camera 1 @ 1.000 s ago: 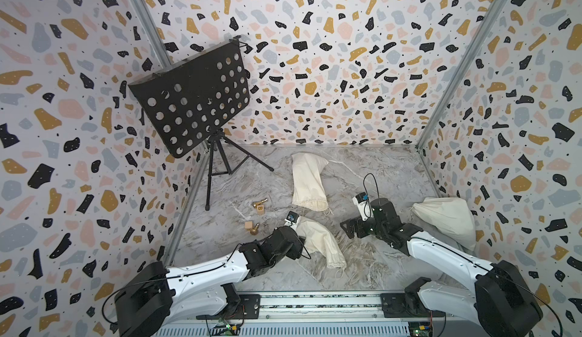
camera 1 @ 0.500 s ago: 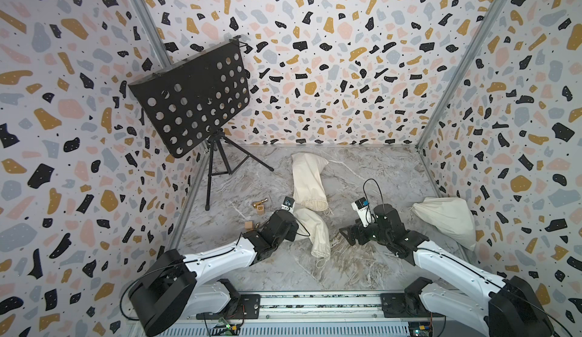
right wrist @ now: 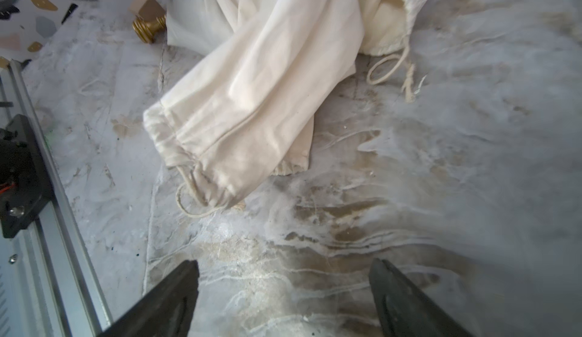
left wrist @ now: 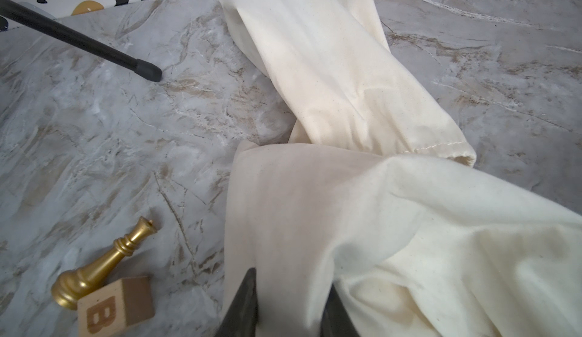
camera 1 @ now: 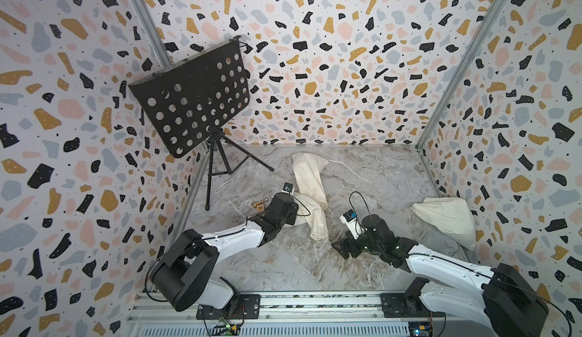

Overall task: Close the soil bag
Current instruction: Move the soil bag to the center of the board, then pick up the soil bag from the center of the board.

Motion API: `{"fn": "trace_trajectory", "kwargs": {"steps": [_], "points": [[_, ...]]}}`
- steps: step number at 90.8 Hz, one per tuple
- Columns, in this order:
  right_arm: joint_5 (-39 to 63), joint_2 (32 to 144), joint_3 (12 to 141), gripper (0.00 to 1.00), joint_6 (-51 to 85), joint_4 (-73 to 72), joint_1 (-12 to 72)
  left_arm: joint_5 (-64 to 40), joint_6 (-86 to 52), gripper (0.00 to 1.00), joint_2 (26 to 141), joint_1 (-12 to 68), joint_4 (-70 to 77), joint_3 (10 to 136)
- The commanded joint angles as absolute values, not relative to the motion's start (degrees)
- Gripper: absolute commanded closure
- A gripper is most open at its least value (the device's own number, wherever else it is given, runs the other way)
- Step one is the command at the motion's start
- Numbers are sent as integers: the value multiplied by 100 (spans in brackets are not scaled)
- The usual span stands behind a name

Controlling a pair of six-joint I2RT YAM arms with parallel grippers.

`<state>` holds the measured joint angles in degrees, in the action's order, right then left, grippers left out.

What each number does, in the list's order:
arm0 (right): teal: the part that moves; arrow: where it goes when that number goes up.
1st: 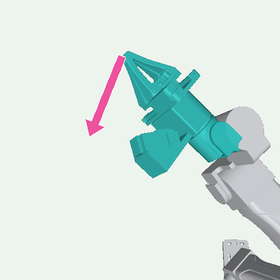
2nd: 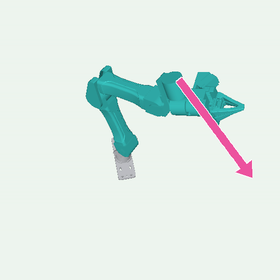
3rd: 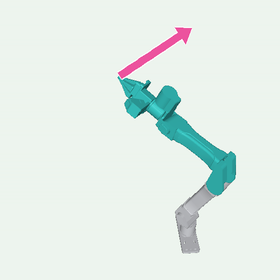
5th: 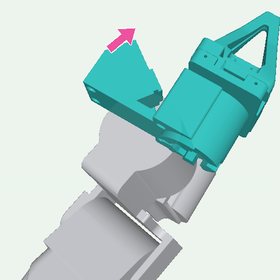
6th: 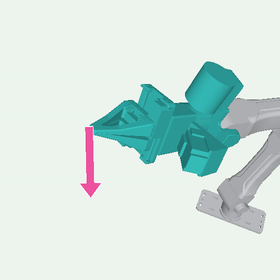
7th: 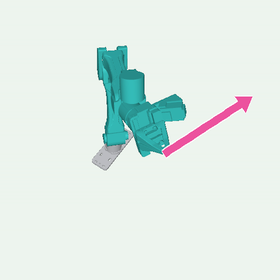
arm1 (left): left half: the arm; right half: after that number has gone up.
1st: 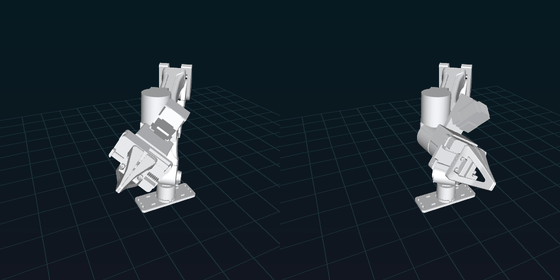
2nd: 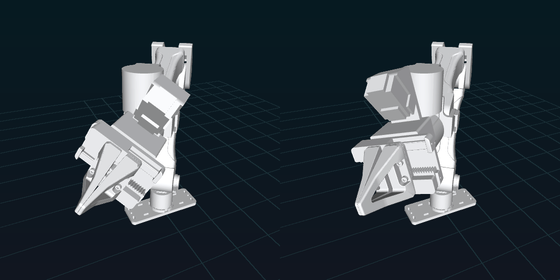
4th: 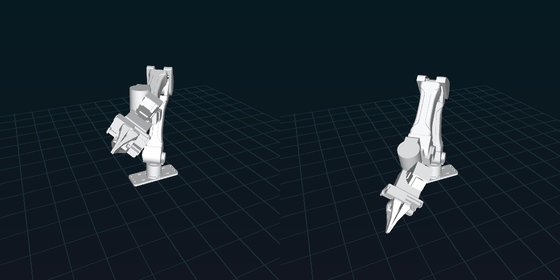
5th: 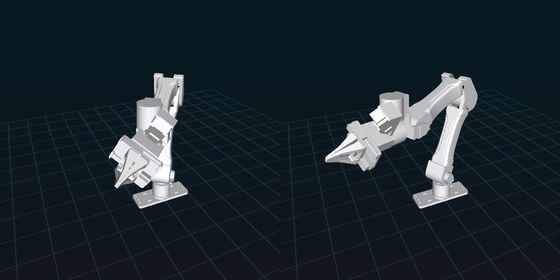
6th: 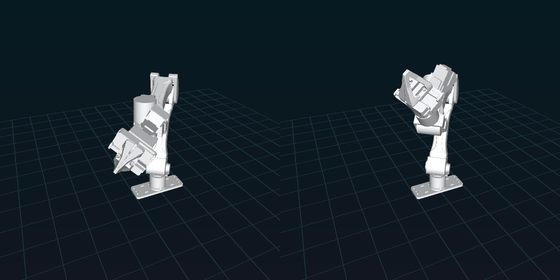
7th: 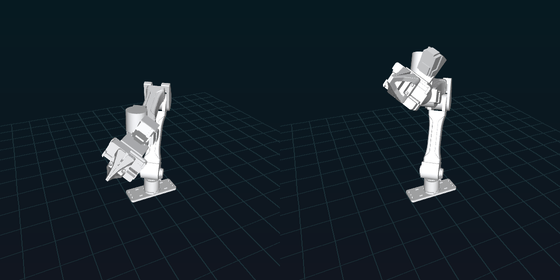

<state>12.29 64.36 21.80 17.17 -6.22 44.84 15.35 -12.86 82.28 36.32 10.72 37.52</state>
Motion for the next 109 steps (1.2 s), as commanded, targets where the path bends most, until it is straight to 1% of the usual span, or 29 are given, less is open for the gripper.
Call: {"fn": "trace_trajectory", "kwargs": {"steps": [1,11,36,47,60,67,75,78,81,88,90,94,106,109], "points": [[619,6740,2022,9,2066,-1472,4915,1525,-1264,94,8247,3562,1126,3694],[460,7157,2128,8,2133,-2030,5266,1496,-1283,94,8215,3560,1063,3708],[-157,7686,2443,2,2082,-2436,5867,1453,-1371,94,8201,3560,1064,3700],[-579,7917,2540,1,2181,-2522,5983,1456,-1402,94,8228,3560,1085,3691],[-983,8003,2641,1,2321,-2463,6062,1430,-1441,94,8242,3561,1112,3678],[-1276,8005,2650,6,2398,-2324,6073,1474,-1475,94,8227,3560,1143,3654],[-1489,7937,2640,18,2431,-2109,6071,1565,-1477,93,8188,3560,1176,3610],[-1542,7896,2623,27,2412,-2058,6073,1584,-1474,93,8172,3560,1178,3604],[-1582,7858,2608,37,2390,-1992,6073,1603,-1463,93,8156,3560,1178,3604],[-1693,7770,2564,56,2340,-1879,6073,1617,-1467,93,8123,3560,1170,3595],[-1722,7730,2546,65,2325,-1856,6073,1617,-1454,93,8119,3560,1167,3595],[-1798,7648,2518,76,2298,-1778,6073,1625,-1450,93,8108,3562,1169,3595],[-1907,7338,2450,100,2133,-1612,6073,1590,-1451,93,8074,3560,1177,3573],[-1931,7248,2463,100,2073,-1551,6073,1570,-1443,93,8060,3560,1192,3569]]}}
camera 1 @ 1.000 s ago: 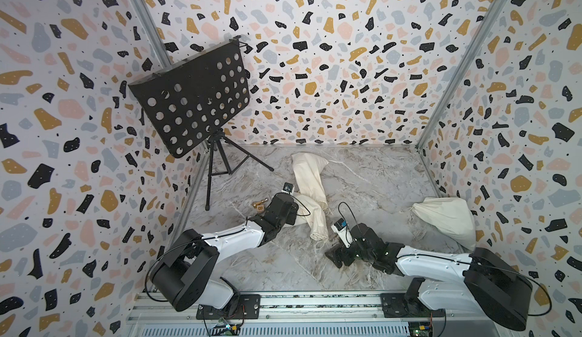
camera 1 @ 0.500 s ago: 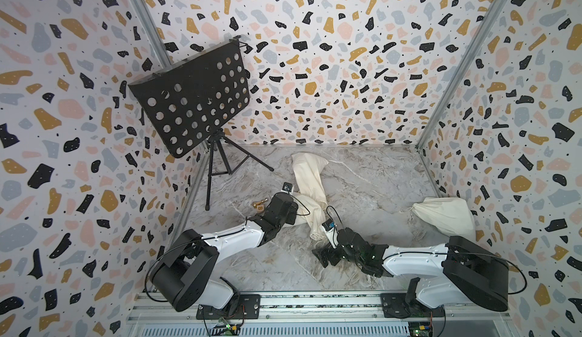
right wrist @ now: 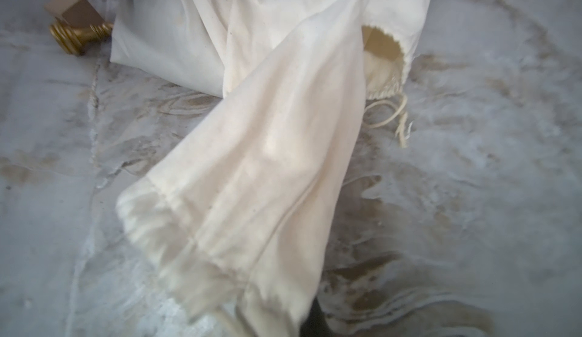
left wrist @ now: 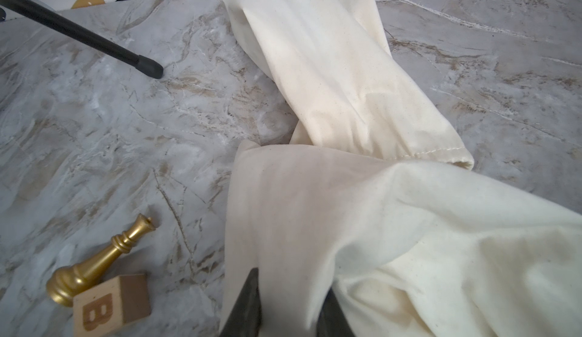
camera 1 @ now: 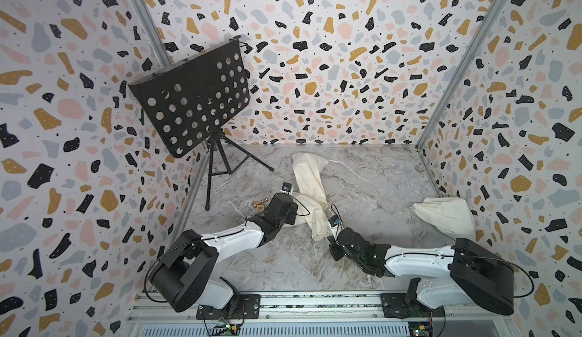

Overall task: Close the soil bag
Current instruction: Pick up the soil bag from the center of the board.

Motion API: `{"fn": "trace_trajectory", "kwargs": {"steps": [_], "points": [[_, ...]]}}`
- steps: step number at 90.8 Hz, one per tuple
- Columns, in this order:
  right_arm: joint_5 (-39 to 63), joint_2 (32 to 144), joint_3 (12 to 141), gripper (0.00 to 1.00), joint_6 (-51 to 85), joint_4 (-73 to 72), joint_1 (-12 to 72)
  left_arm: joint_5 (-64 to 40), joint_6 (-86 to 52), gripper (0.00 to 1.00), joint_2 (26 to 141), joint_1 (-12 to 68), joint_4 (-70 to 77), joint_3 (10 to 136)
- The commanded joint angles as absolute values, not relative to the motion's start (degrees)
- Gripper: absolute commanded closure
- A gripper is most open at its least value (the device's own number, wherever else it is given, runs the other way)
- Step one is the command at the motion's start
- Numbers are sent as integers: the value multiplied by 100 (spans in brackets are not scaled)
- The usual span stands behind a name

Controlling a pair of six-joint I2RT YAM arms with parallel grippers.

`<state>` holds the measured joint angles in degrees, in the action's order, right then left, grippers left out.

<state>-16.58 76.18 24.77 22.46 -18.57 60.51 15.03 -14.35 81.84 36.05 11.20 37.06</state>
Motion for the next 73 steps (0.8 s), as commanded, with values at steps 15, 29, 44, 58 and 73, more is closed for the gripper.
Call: {"fn": "trace_trajectory", "kwargs": {"steps": [15,29,44,58,73], "points": [[-2279,6457,2678,100,1686,-786,6073,1698,-1426,91,7835,3560,1123,3519],[-2572,5862,3609,100,831,545,6073,1928,-1254,75,7236,3560,965,3518],[-2428,5977,4739,100,54,986,6060,2197,-932,39,6259,3560,723,3667],[-1921,6566,5806,100,-294,1148,6056,2173,-670,18,5162,3567,517,3733],[-1768,7119,6613,100,-550,1307,5999,1628,-361,11,4002,3914,564,3580]]}}
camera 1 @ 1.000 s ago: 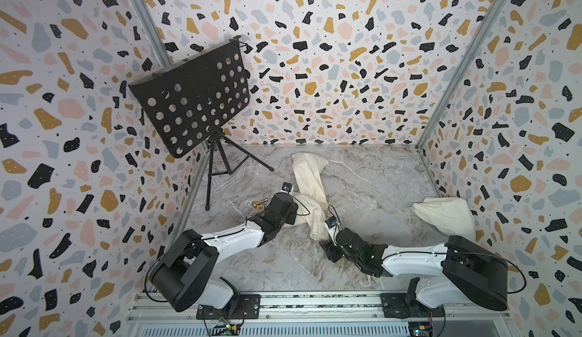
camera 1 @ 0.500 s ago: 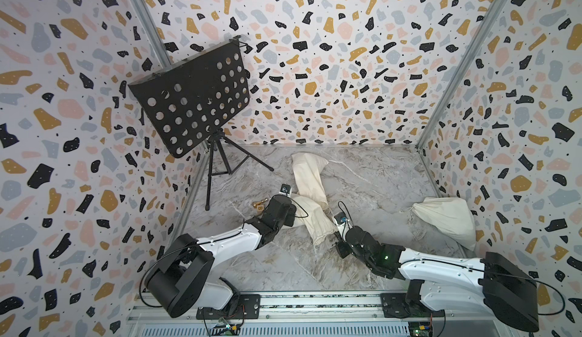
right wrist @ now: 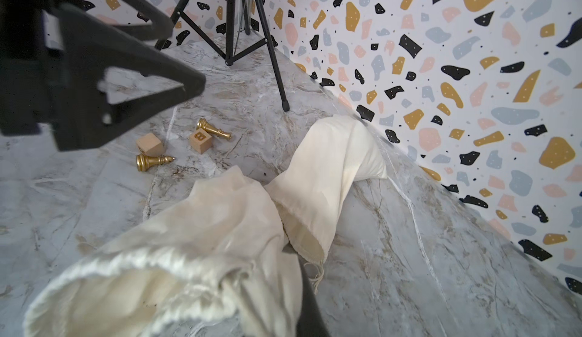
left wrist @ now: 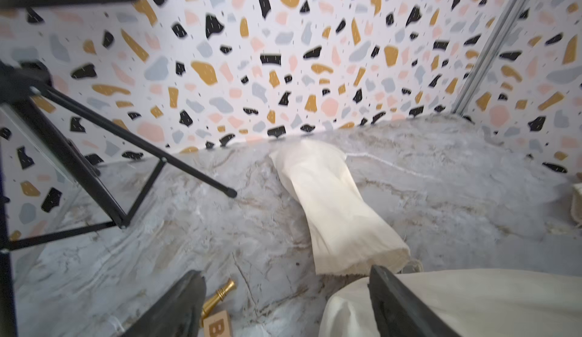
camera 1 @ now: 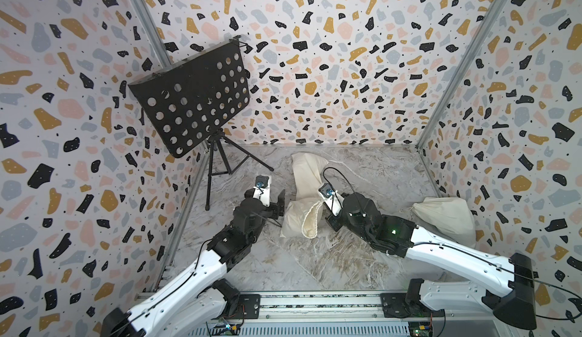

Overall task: Close the soil bag
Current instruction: Pick up the soil bag from the center of the board.

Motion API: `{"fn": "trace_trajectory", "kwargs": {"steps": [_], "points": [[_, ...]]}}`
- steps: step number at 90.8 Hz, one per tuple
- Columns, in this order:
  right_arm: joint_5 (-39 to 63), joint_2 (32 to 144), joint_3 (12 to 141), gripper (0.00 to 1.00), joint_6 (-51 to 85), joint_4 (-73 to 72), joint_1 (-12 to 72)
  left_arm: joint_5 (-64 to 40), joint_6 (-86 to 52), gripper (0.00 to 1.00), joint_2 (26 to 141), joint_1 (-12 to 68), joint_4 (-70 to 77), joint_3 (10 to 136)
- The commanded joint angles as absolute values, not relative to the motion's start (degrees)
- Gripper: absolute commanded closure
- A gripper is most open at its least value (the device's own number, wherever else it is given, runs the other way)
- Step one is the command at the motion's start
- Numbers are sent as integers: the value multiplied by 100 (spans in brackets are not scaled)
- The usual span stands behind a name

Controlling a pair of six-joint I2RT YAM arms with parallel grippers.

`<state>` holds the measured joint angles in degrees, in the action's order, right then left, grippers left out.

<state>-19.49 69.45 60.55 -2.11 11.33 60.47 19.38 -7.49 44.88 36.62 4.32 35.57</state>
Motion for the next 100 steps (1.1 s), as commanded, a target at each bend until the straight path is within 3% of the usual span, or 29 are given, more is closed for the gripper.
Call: {"fn": "trace_trajectory", "kwargs": {"steps": [1,21,39,55,65,71,85,91,100], "points": [[-1754,7141,6651,100,-556,1313,5992,1596,-325,10,3952,3961,559,3579],[-1239,7316,6870,100,-332,1306,5775,526,220,1,3835,4596,168,3992],[-1075,7245,6804,100,-207,1336,5688,-190,287,0,4361,4758,-31,4198],[-952,7183,6768,100,-154,1338,5641,-254,319,0,4643,4817,-48,4246],[-903,7136,6737,100,-184,1329,5607,249,389,1,5006,4823,-282,4381],[-868,7071,6692,100,-208,1331,5585,660,401,10,5174,4822,-421,4482],[-803,6918,6510,100,-325,1387,5486,1265,277,48,5339,4819,-557,4649],[-773,6836,6409,100,-361,1418,5432,1477,251,69,5329,4816,-548,4634],[-822,6676,6224,97,-416,1425,5377,1659,241,88,5236,4802,-545,4619]]}}
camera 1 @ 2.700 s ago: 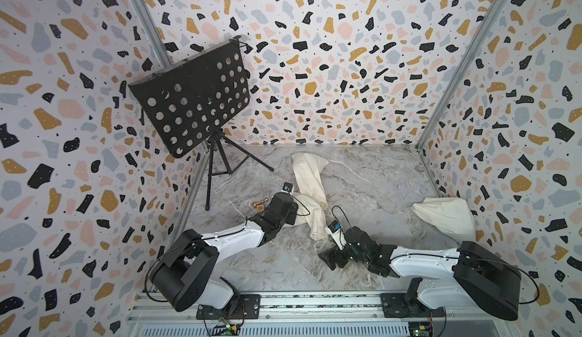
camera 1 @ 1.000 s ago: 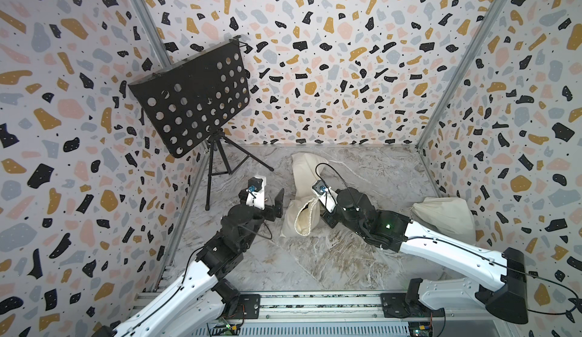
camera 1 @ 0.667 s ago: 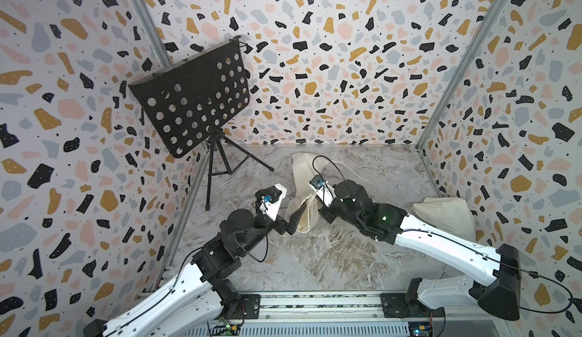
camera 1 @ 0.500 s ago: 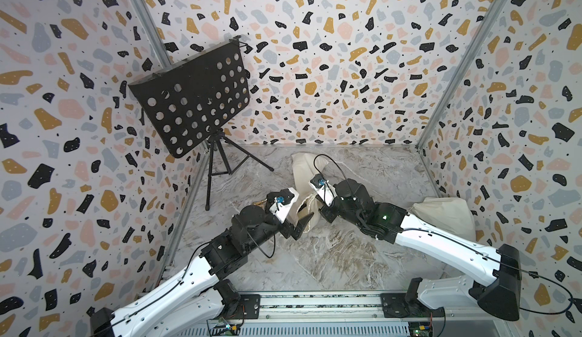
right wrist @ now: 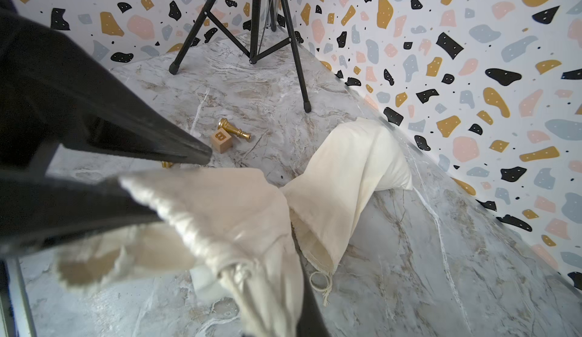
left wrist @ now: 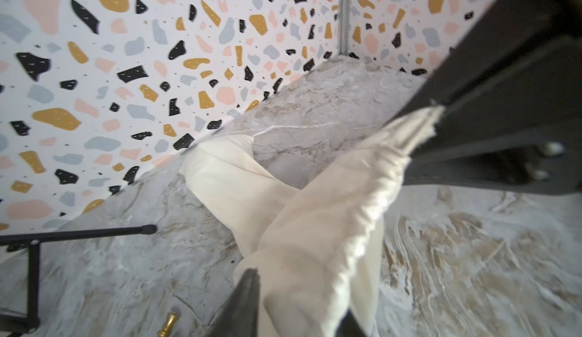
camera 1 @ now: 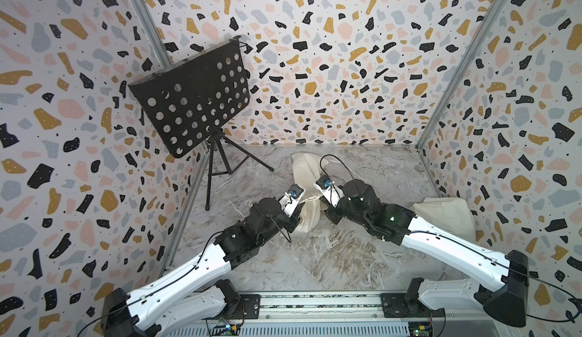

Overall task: Close the soil bag
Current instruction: Pick up the soil bag from the center of the board.

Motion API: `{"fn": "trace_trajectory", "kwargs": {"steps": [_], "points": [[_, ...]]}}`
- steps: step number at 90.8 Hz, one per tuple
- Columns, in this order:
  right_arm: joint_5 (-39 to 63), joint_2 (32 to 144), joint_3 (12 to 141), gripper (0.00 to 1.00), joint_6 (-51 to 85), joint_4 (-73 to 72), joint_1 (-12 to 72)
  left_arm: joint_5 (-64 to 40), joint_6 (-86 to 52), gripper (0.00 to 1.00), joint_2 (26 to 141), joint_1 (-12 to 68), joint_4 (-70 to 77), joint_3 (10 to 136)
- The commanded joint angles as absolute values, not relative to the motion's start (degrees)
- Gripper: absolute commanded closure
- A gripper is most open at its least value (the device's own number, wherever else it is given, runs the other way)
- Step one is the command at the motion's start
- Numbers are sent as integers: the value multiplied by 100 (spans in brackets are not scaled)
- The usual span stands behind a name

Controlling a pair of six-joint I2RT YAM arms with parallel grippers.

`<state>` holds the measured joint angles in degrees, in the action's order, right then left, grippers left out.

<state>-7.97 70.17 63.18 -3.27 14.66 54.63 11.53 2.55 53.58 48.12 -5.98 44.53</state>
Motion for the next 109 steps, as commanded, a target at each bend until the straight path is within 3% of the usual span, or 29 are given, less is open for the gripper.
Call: {"fn": "trace_trajectory", "kwargs": {"steps": [1,12,35,58,72,87,96,103,109], "points": [[-828,6656,6206,96,-428,1429,5369,1660,244,90,5224,4796,-549,4616],[-831,6558,6083,92,-513,1488,5320,1609,199,95,5133,4787,-544,4625],[-711,6562,6052,74,-620,1592,5300,1556,134,96,5090,4781,-604,4684],[-546,6593,6107,86,-730,1613,5303,1445,110,95,5094,4778,-591,4675],[-196,6661,6167,71,-792,1512,5305,1415,121,95,5159,4779,-623,4696],[-85,6713,6259,68,-895,1485,5307,1391,125,94,5170,4776,-635,4705],[-49,6761,6319,78,-937,1491,5308,1380,131,92,5206,4781,-642,4710],[-40,6754,6368,99,-972,1553,5304,1471,136,91,5243,4781,-665,4720],[-120,6671,6405,100,-1022,1671,5304,1678,154,89,5277,4772,-704,4696]]}}
